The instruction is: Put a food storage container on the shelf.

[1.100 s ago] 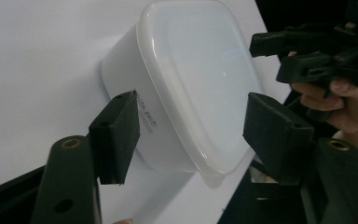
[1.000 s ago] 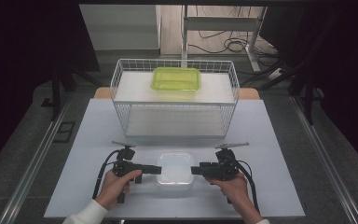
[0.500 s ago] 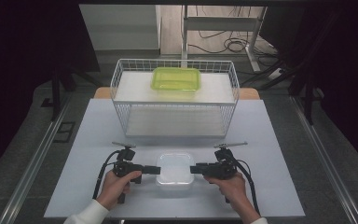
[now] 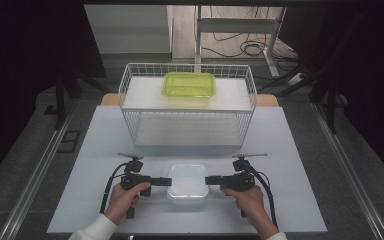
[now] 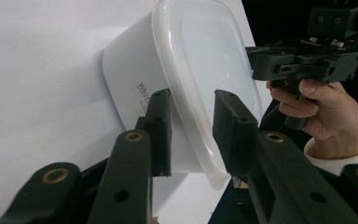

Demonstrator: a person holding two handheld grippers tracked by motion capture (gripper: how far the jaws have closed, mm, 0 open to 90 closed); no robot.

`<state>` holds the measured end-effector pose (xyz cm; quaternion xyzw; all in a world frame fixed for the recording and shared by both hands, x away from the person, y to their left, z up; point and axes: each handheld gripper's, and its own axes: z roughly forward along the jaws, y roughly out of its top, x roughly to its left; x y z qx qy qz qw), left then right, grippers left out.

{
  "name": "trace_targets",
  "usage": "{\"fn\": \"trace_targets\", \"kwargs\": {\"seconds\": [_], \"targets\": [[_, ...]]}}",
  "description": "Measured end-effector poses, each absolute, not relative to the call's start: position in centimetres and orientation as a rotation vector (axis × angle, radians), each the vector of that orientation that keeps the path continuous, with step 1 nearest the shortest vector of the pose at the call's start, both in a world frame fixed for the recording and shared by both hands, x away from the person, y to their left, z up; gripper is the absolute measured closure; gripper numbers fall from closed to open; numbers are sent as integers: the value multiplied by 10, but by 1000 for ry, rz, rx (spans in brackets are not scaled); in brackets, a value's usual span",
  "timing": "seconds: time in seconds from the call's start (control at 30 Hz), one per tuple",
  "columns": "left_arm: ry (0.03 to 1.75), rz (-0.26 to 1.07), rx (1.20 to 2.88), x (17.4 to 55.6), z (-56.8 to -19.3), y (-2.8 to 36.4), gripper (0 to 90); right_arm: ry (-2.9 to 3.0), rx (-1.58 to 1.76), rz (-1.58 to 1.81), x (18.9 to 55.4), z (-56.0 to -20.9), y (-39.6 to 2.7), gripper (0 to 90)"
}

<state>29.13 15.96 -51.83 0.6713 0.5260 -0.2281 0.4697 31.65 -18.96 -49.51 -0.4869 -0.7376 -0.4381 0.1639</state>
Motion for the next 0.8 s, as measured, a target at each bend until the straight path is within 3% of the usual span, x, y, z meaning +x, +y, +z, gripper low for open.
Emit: {"fn": "trace_targets", "kwargs": {"seconds": [0.33,0.5,0.8], "targets": [[1286,-560,1652,291,-519,159,677,-2072,-1395,-1223,318,-499,-186,643],[1286,-563,1661,292,-520,158,637,-2069,-1401,-1222,318,-498,-187,662],[1296,-545,1652,289,-518,158,667,-2048,-1423,-1222,317,-499,-187,676]]}}
